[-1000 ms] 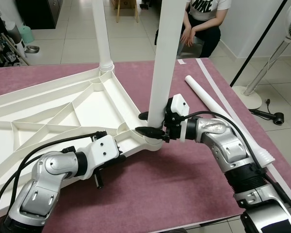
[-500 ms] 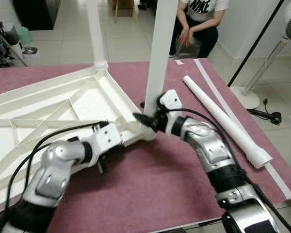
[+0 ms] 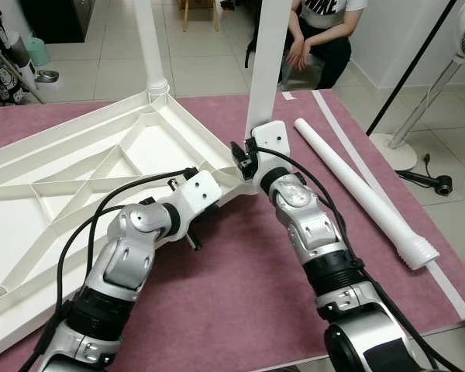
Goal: Building children table
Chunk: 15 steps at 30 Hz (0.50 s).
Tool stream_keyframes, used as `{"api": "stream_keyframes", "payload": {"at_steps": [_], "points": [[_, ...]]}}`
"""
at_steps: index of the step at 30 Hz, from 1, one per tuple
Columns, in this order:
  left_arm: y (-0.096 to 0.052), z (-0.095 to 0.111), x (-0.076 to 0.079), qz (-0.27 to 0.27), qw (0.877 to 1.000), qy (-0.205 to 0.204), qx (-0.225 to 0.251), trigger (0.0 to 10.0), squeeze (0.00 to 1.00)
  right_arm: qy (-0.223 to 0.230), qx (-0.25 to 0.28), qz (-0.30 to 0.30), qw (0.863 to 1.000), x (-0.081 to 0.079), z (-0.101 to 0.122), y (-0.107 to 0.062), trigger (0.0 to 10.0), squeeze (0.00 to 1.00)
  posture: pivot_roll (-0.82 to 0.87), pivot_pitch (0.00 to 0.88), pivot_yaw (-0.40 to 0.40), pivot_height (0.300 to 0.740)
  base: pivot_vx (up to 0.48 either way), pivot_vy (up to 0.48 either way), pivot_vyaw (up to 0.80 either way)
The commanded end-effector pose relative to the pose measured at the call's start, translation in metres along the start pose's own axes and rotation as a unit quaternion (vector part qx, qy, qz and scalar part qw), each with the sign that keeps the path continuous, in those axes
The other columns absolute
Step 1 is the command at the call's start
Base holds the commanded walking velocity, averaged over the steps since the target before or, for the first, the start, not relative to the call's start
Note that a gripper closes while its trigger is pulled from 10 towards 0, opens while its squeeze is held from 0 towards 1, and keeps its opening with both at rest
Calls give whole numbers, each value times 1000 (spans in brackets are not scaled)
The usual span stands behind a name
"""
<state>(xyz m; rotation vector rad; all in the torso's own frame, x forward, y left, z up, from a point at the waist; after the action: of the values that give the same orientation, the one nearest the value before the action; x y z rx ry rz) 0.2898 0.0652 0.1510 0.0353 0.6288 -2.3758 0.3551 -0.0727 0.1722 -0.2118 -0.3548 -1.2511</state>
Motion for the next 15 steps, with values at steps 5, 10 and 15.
{"api": "stream_keyframes", "payload": {"at_steps": [5, 10, 15], "points": [[-13, 57, 9, 37, 986, 86, 135, 10000, 0, -2, 6, 83, 997, -33, -6, -5, 10000, 1000, 126, 0, -3, 740, 0, 0, 0], [-22, 48, 14, 5, 986, 101, 129, 10000, 0, 27, 65, 177, 982, -39, 8, -16, 10000, 0, 127, 0, -5, 740, 0, 0, 0], [-42, 28, 25, -64, 983, 128, 115, 10000, 0, 11, 112, 340, 934, -33, 11, -49, 10000, 0, 126, 0, -7, 740, 0, 0, 0]]}}
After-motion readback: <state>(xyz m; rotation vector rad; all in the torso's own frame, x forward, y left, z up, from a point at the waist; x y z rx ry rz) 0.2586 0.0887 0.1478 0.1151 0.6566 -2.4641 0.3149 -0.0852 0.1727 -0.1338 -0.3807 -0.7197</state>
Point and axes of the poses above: a point about 5 cm out from each wrist's last joint towards the gripper, its own y axis pointing out of the wrist towards the gripper, its own z axis along the axis of the wrist's last joint, x = y × z, the point moved 1 cm from there along y, pointing out of the wrist towards the gripper, and after that the axes turned 11 degrees about -y, right-handed, at the moved point
